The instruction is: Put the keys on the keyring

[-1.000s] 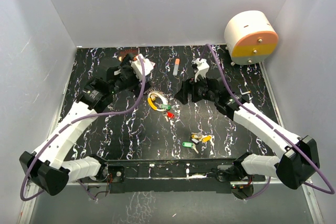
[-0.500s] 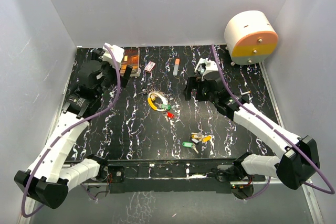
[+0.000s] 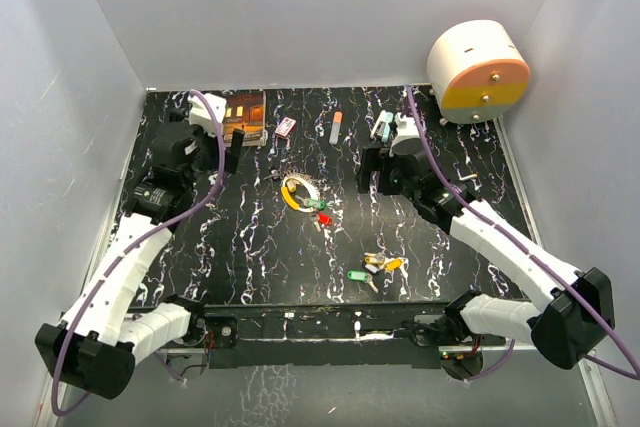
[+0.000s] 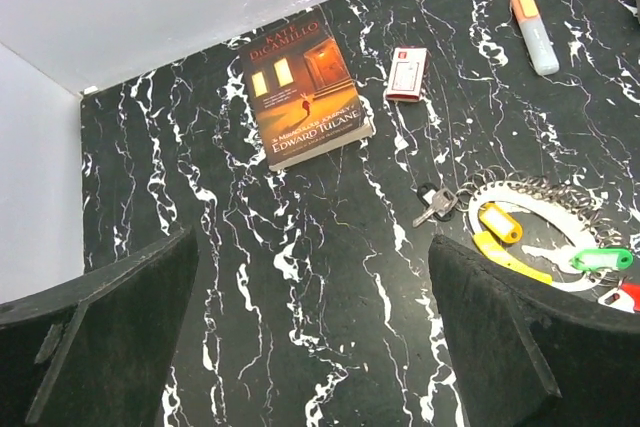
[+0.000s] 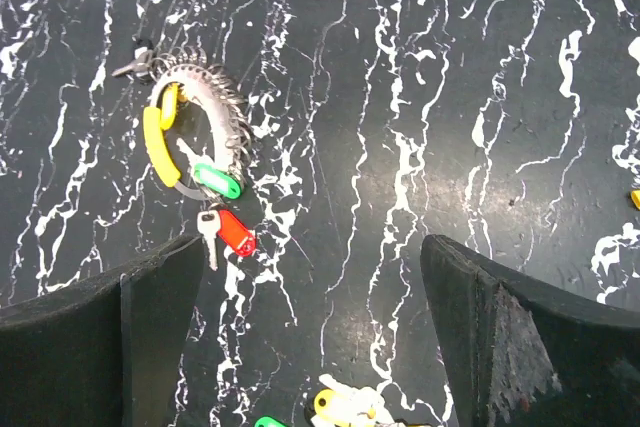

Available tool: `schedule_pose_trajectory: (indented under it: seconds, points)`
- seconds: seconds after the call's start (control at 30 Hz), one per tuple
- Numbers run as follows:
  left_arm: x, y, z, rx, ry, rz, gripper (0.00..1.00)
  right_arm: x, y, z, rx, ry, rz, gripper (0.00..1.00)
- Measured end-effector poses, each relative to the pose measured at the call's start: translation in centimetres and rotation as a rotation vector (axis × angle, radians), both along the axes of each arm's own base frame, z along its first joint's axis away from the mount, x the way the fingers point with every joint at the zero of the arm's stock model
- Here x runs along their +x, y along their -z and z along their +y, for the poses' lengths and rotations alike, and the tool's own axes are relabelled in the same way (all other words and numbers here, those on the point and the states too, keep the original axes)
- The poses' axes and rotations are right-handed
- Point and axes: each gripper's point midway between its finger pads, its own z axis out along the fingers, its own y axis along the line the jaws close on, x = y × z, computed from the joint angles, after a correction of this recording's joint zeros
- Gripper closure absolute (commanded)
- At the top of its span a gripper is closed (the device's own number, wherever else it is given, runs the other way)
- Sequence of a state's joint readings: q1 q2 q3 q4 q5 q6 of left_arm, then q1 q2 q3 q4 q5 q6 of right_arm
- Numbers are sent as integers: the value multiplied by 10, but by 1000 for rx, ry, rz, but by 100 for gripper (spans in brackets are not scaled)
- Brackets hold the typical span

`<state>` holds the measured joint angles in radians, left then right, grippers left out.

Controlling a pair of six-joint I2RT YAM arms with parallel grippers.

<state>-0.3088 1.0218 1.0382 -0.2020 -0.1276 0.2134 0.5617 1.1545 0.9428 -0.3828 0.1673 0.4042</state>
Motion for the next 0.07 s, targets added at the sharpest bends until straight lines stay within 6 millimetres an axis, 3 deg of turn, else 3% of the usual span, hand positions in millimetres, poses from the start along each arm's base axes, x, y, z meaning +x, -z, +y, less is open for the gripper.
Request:
schedule_pose_trajectory:
  seconds: [0.07]
  points:
    - [0, 1, 1, -6, -5, 3, 3, -1, 3, -3, -12, 7, 8, 2]
